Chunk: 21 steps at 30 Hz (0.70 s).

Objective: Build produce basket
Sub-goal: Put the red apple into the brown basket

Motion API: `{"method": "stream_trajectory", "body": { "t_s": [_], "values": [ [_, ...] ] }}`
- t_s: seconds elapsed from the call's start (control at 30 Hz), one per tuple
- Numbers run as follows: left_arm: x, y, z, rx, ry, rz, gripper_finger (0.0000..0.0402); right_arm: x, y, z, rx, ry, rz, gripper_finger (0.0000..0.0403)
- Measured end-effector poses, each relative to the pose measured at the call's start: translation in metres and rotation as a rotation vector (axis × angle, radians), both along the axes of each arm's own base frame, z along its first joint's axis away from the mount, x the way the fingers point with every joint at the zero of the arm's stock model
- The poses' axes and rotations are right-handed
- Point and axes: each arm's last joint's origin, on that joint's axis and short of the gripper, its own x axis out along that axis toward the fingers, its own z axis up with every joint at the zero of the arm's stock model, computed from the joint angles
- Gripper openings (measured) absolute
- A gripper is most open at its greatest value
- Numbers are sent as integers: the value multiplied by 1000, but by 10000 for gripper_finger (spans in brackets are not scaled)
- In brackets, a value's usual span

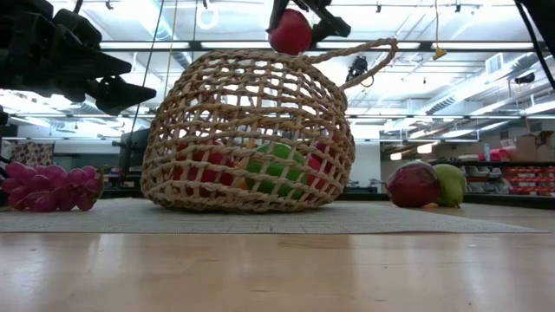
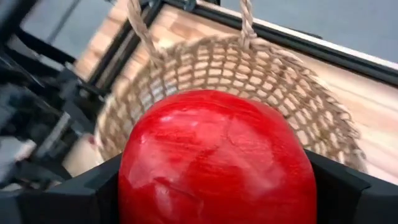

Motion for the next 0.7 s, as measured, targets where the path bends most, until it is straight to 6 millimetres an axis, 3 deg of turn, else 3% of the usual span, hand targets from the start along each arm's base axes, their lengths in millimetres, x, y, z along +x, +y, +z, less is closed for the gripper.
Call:
{"method": "stream_trajectory", "body": {
  "t_s": [0.2,0.7],
  "values": [
    [0,0,0,0,0,0,386,2,7,0,-124,48,55,346],
    [0,0,0,0,0,0,386,29,17,-39,-34,105,139,346]
  ]
}}
